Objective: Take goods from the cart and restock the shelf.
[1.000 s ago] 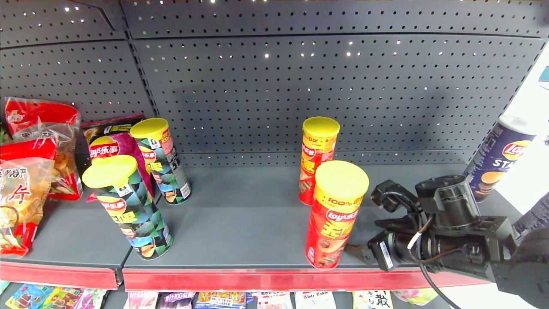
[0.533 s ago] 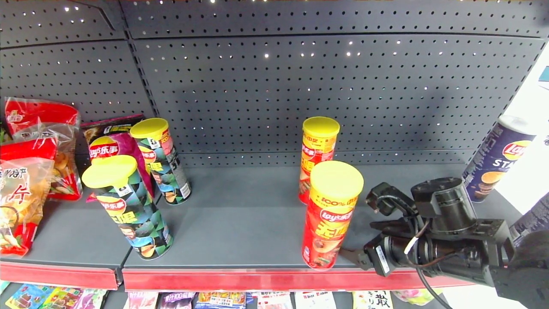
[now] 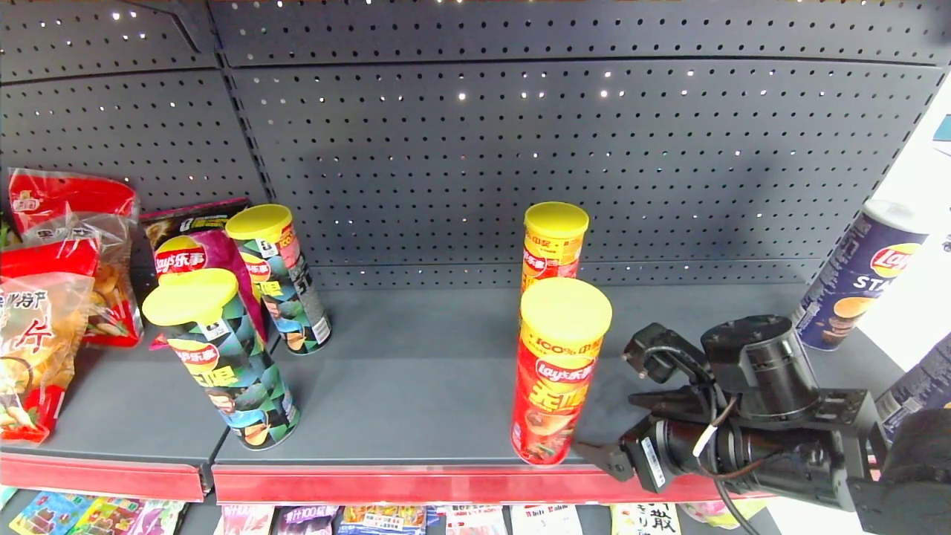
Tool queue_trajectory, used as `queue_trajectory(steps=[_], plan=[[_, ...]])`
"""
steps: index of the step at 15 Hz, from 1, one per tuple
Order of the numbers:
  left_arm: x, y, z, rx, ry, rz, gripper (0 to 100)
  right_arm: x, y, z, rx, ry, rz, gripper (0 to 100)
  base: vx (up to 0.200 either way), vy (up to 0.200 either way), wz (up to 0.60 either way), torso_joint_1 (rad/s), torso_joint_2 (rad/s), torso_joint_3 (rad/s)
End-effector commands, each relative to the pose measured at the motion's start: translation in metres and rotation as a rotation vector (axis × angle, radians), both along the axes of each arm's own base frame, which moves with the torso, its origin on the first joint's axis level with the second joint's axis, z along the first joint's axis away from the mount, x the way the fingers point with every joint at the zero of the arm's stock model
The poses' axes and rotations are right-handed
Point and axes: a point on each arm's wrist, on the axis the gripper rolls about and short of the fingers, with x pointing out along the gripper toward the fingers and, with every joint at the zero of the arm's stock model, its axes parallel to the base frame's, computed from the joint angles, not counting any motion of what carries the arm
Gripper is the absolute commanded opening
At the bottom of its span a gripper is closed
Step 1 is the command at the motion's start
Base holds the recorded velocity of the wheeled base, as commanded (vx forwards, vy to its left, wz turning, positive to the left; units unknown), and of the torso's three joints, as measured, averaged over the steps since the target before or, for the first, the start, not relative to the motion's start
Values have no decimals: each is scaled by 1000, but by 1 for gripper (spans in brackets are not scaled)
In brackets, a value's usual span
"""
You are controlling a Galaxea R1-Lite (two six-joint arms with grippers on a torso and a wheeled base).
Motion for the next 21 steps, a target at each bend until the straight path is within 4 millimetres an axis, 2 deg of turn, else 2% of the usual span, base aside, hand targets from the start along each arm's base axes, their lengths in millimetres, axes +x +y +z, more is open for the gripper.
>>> queue_trajectory(steps=[1, 7, 11, 21], plan=[[0, 0, 0, -1, 1, 0, 100, -1, 1, 0, 1, -1, 5, 100, 0, 0, 0, 0, 0, 0], [0, 0, 0, -1, 1, 0, 100, 7, -2, -3, -40, -17, -68, 100, 0, 0, 0, 0, 0, 0], [0, 0, 0, -1, 1, 0, 100, 17, 3, 4, -23, -44, -75, 100, 0, 0, 0, 0, 0, 0], [0, 0, 0, -1, 1, 0, 100, 18, 7, 3, -24, -44, -67, 100, 0, 0, 0, 0, 0, 0]])
